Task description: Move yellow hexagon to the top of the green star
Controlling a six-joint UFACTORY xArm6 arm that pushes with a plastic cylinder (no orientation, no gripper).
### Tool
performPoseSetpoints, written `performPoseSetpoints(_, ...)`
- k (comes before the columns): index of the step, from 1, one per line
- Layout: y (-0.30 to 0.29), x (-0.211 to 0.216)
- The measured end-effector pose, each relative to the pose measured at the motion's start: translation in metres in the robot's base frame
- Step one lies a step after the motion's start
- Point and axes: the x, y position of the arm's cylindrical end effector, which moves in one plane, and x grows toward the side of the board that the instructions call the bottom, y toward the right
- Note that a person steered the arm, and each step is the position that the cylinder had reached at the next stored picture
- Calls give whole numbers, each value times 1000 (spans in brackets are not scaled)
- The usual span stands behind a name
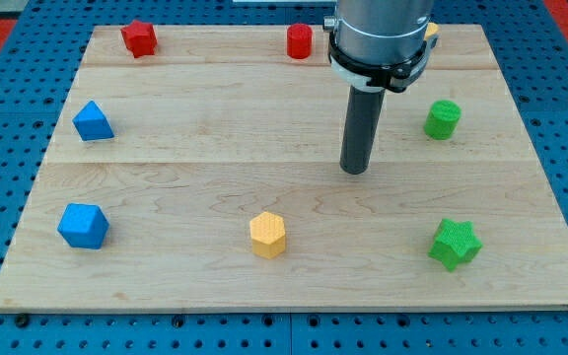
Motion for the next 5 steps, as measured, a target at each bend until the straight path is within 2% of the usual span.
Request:
performPoseSetpoints(3, 0, 0)
performPoseSetpoints(4, 27, -18)
performPoseSetpoints(5, 94, -21)
